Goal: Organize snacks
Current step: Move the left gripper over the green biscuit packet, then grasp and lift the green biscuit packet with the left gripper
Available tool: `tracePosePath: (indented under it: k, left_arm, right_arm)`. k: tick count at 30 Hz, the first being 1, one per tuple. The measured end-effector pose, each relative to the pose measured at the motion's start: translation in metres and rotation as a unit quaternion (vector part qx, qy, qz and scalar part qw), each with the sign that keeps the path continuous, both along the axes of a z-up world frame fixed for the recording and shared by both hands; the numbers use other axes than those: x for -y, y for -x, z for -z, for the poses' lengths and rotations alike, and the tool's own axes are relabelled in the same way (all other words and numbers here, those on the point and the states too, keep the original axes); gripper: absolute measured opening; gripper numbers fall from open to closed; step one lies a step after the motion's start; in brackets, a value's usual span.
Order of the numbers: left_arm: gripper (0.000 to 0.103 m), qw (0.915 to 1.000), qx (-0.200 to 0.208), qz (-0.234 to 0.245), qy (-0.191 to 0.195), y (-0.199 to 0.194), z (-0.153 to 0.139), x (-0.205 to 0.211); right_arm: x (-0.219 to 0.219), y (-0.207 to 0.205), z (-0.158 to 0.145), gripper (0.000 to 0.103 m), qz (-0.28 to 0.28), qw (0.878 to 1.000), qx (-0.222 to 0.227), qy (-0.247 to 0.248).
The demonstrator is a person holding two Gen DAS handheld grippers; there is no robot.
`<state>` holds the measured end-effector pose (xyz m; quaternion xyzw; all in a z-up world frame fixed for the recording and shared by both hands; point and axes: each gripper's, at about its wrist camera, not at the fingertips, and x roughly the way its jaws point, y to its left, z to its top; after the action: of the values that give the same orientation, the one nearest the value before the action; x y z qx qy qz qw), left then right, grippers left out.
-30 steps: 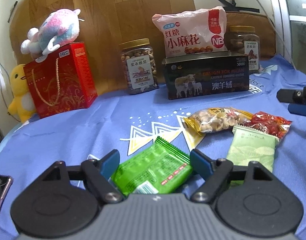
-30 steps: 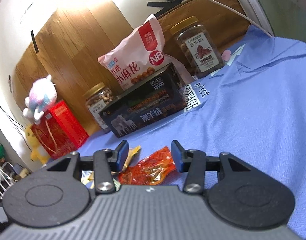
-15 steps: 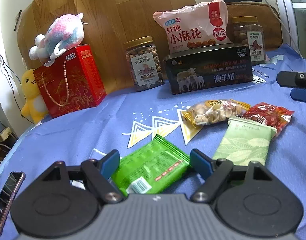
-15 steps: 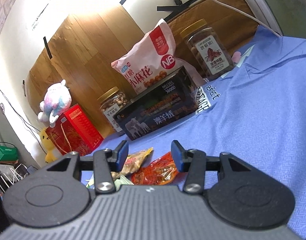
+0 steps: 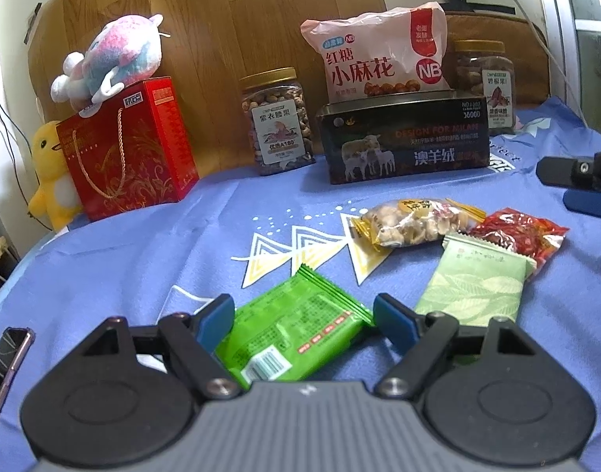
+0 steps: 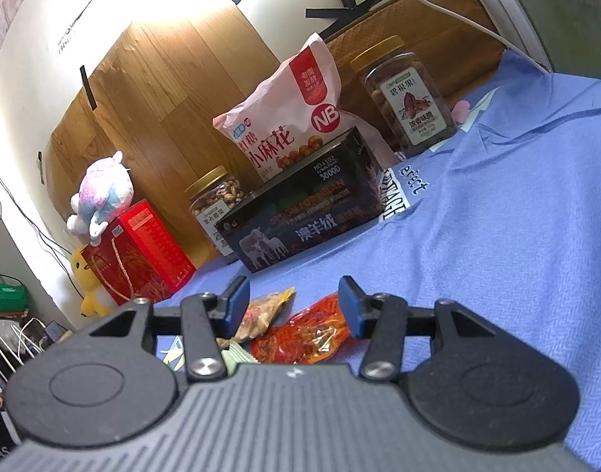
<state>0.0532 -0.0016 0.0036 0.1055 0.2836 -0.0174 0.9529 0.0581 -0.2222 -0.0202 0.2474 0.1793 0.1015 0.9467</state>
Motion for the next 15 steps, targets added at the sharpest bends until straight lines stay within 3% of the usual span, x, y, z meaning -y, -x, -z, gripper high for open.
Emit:
tracePosePath:
  k: [9, 15]
  left_arm:
    - [0.079, 0.9955, 0.026, 0.047, 0.077, 0.020, -0.010, -0.028]
    - [0.079, 0.9900, 0.012, 0.070, 0.122, 0.033, -0.019, -0.073]
  right_arm:
    - [-0.007, -0.002, -0.002, 0.053, -0.009, 1.000, -0.001, 0.025]
    - [-0.022, -0.001, -0.005, 0.053, -0.077, 0.996, -0.007, 0.043]
